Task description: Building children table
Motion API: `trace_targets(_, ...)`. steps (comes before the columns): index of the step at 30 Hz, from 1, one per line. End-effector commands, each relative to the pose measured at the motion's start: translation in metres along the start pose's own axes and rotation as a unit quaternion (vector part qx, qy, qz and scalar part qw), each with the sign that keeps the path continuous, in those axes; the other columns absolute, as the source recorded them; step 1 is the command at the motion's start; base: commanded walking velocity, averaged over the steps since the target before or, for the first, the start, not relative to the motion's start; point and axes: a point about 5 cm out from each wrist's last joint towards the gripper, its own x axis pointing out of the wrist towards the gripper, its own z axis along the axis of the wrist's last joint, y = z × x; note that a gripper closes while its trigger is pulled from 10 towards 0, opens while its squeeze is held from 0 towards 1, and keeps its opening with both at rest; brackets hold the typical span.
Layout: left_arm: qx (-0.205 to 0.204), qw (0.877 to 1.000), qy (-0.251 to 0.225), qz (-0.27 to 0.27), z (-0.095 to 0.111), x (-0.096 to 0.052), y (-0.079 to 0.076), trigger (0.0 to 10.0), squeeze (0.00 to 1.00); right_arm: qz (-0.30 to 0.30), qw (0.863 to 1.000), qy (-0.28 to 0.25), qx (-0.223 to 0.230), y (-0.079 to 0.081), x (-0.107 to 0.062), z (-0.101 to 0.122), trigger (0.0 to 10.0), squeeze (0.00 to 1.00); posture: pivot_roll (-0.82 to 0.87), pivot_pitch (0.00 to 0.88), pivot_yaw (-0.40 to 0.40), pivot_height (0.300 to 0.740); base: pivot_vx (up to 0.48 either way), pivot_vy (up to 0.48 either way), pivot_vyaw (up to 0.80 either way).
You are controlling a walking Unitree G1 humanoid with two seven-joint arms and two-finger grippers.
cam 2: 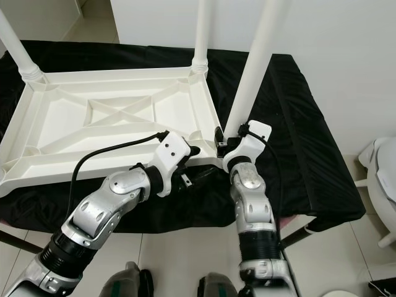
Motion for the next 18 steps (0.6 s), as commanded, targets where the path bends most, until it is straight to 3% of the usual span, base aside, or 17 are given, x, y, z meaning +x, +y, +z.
trace_targets(1,-0.002,1.000,0.001,-0.020,-0.001,0.000,-0.003,10.0,0.00,0.002,1.000,0.013,0.010,0.007,-0.004,-0.004,0.0,0.00,-0.17,0.036,-0.005,0.740,0.000,0.000,0.00)
trace_targets(7,-0.003,1.000,0.002,-0.022,-0.001,0.000,-0.005,10.0,0.00,-0.030,0.999,0.026,0.004,-0.006,-0.004,-0.004,0.0,0.00,-0.18,0.041,-0.002,0.740,0.000,0.000,0.00)
trace_targets(8,-0.003,1.000,0.002,-0.022,-0.001,0.000,-0.004,10.0,0.00,-0.028,0.999,0.025,0.002,-0.005,-0.004,-0.003,2.2,0.00,-0.18,0.041,0.000,0.740,0.000,0.000,0.00)
trace_targets(12,-0.003,1.000,0.002,-0.022,-0.001,0.000,-0.004,10.0,0.00,-0.028,0.999,0.025,0.001,-0.005,-0.004,-0.003,2.2,0.00,-0.18,0.041,0.000,0.740,0.000,0.000,0.00)
trace_targets(13,-0.003,1.000,0.002,-0.022,-0.002,-0.001,-0.005,10.0,0.00,-0.016,1.000,0.020,0.011,-0.008,-0.003,-0.001,10.0,1.00,-0.18,0.044,0.000,0.740,0.000,0.000,0.00)
trace_targets(16,-0.003,1.000,0.002,-0.022,-0.002,-0.001,-0.005,10.0,0.00,-0.009,1.000,0.017,0.016,-0.009,-0.003,0.000,10.0,1.00,-0.18,0.044,0.000,0.740,0.000,0.000,0.00)
trace_targets(18,-0.004,1.000,0.002,-0.021,-0.002,-0.001,-0.005,10.0,0.00,0.050,0.999,0.003,0.010,-0.013,0.000,0.006,10.0,1.00,-0.18,0.041,-0.001,0.740,0.000,0.000,0.00)
